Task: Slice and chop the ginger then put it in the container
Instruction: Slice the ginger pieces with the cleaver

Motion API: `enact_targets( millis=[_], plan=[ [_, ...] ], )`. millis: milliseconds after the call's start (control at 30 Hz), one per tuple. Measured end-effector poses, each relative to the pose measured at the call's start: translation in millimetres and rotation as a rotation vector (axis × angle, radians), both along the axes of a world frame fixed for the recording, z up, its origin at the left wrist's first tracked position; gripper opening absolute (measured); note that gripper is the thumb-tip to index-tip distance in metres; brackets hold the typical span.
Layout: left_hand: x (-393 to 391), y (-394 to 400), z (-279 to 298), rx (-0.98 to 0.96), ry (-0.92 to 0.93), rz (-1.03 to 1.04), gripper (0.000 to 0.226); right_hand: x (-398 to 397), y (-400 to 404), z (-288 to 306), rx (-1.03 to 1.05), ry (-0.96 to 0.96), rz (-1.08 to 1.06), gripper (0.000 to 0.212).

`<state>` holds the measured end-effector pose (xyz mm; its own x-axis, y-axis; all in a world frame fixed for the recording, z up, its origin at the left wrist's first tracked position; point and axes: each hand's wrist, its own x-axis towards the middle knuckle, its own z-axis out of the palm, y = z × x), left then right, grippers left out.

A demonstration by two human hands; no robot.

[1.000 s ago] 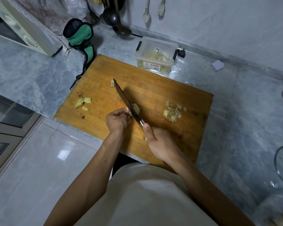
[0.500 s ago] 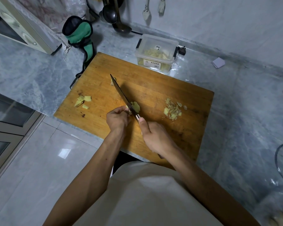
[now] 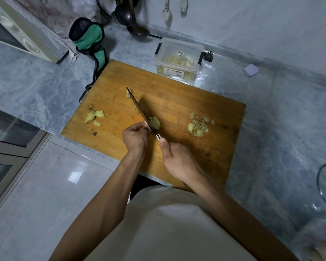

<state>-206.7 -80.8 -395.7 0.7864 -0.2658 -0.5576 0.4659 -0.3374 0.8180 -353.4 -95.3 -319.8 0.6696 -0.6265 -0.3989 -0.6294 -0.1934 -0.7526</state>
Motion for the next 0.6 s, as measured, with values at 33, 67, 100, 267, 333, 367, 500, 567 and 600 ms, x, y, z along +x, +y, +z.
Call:
enact_targets(
  millis=[33,67,100,267,333,367,500,567,600],
  plan=[
    [0.2,-0.2,-0.9,0.000,-0.005,-0.002,0.017,1.0,-0.4,0.7,0.002,0.002,-0.002,0.061],
    [0.5,-0.5,-1.8,0.005,-0.009,-0.004,0.017,2.4,-1.1,1.4,-0.002,0.005,-0.004,0.061],
    [0.8,-1.0,-2.2,0.010,-0.014,-0.006,0.019,4.0,-1.9,2.4,-0.006,0.007,-0.007,0.061],
    [2.3,-1.4,-6.8,0.044,-0.041,-0.028,0.017,1.6,0.6,0.4,0.027,-0.014,-0.023,0.064],
    [3.8,-1.4,-8.6,0.042,-0.036,-0.033,0.017,-3.5,3.9,-1.0,0.045,-0.009,-0.037,0.066],
    [4.4,-1.6,-9.7,0.039,-0.031,-0.035,0.018,-4.8,4.3,-0.8,0.065,-0.013,-0.050,0.066],
    [3.6,-2.0,-8.0,0.046,-0.050,-0.039,0.020,3.7,0.3,0.5,0.085,-0.031,-0.050,0.064],
    [3.5,-1.6,-7.7,0.051,-0.064,-0.035,0.016,10.1,-0.8,-0.6,0.059,-0.017,-0.043,0.063],
    [3.3,-1.6,-7.8,0.058,-0.069,-0.034,0.014,11.8,-1.3,-1.7,0.049,-0.013,-0.042,0.062]
  ],
)
